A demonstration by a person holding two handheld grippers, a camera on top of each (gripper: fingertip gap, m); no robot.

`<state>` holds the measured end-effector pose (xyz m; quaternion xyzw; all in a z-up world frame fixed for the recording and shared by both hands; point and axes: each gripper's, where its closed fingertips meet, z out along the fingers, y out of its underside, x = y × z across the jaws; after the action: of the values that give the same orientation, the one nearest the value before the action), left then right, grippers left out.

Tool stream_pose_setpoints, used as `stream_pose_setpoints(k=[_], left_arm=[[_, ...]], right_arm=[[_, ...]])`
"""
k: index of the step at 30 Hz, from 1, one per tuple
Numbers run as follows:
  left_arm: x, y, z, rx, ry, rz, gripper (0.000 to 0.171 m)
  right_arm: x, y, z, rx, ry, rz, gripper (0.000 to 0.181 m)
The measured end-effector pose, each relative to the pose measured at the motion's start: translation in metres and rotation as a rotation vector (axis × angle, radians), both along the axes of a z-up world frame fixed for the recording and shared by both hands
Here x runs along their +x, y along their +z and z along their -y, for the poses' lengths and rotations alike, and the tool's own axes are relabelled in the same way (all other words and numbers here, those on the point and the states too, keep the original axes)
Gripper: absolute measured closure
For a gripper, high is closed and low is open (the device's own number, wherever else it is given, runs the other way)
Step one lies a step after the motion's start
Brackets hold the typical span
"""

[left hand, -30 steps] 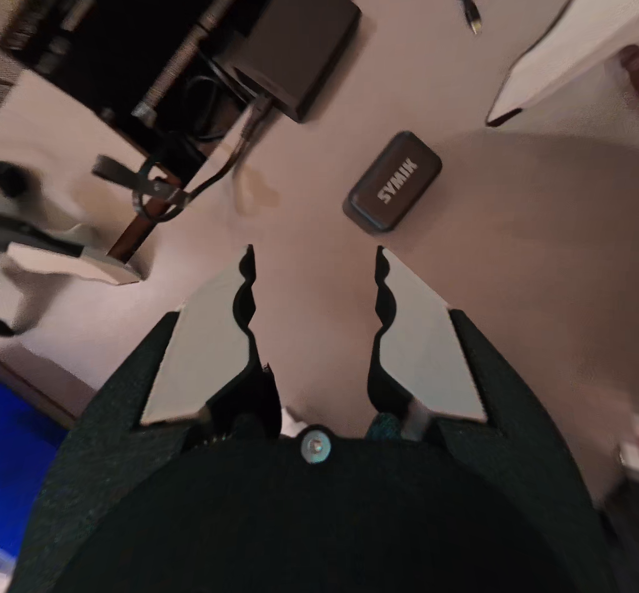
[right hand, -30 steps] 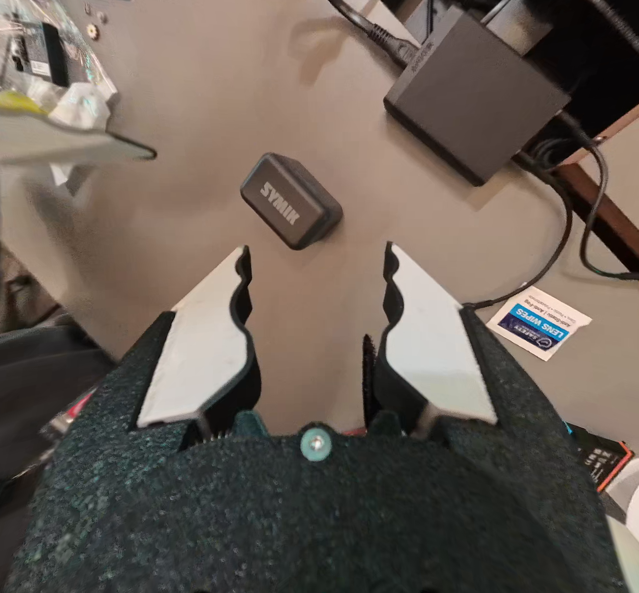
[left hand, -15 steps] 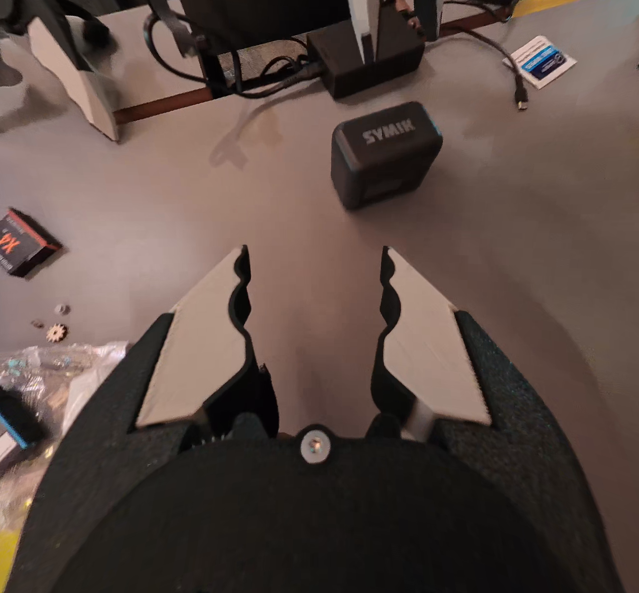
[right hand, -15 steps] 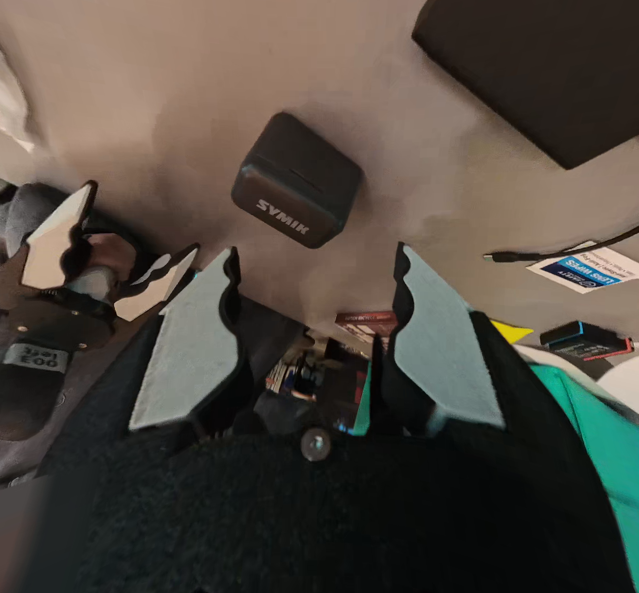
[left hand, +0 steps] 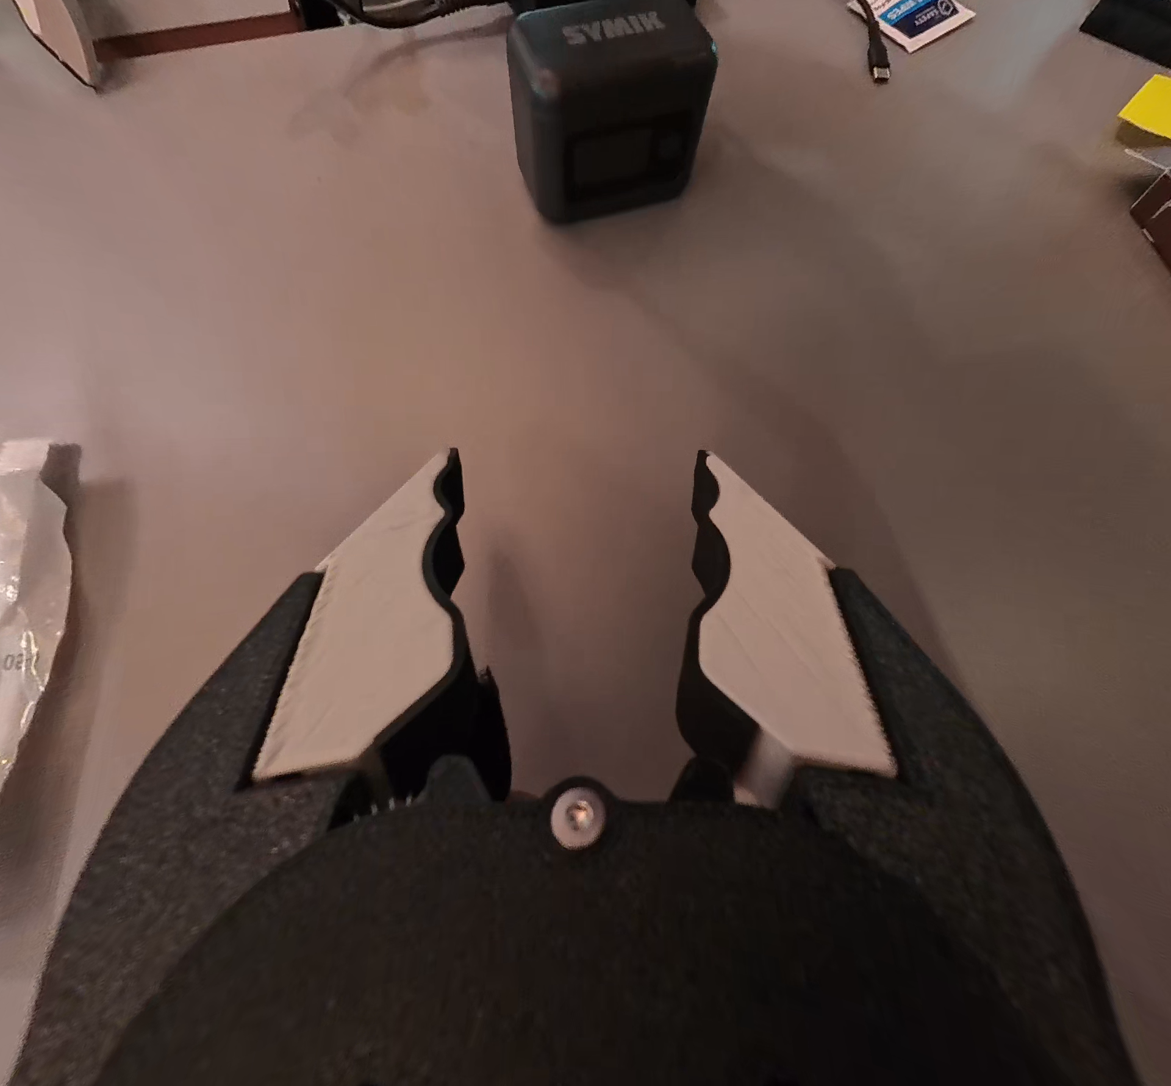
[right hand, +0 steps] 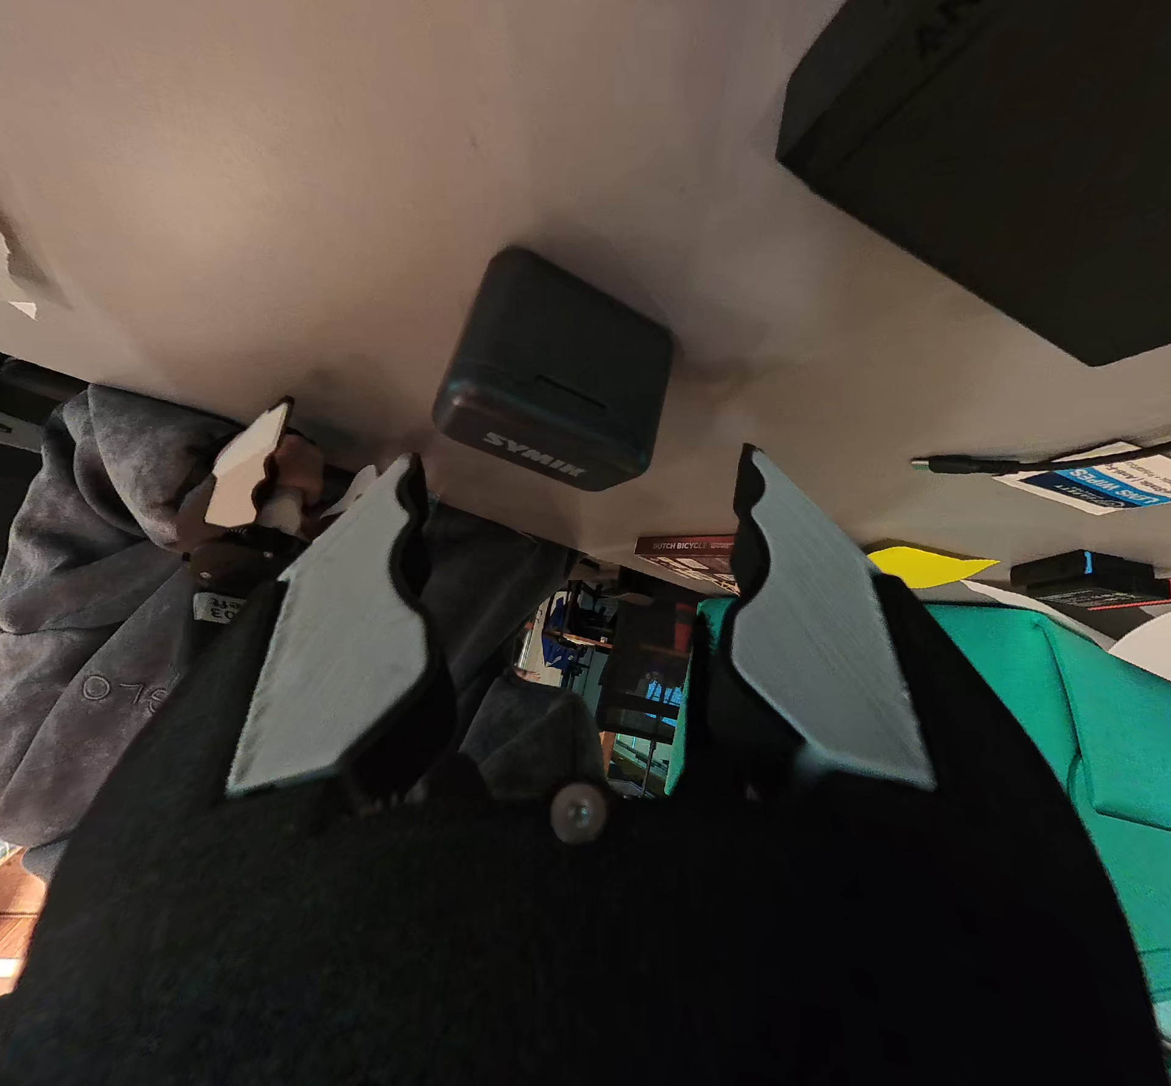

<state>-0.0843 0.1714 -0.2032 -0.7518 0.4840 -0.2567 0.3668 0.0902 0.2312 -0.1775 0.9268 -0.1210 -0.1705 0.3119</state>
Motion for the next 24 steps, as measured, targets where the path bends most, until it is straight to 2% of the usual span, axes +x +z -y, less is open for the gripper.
stream_pose_setpoints(k=[3,6,9,12,18,22,24], left_arm=[[-0.001,0.002,-0.008,0.005,0.011,0.001,0.099],[-0.004,0.006,-0.021,0.023,0.031,0.006,0.099],[-0.011,0.007,-0.037,0.012,0.075,0.013,0.099],[-0.019,0.006,-0.051,-0.012,0.119,0.019,0.098],[-0.032,0.005,-0.062,-0.026,0.165,0.028,0.098],[-0.037,0.001,-0.063,-0.013,0.157,0.019,0.098],[-0.039,0.0,-0.064,-0.024,0.154,0.027,0.098]], right_arm=[[0.002,-0.001,-0.003,0.016,0.023,0.018,0.085],[0.001,-0.001,-0.012,0.08,0.144,0.024,0.091],[0.005,0.005,-0.015,0.074,0.382,0.102,0.09],[-0.009,0.008,-0.024,0.087,0.631,0.126,0.09],[-0.05,-0.013,-0.042,0.143,0.968,0.15,0.094],[-0.062,-0.024,-0.037,0.122,1.097,0.157,0.092],[-0.068,-0.023,-0.038,0.17,1.106,0.153,0.093]])
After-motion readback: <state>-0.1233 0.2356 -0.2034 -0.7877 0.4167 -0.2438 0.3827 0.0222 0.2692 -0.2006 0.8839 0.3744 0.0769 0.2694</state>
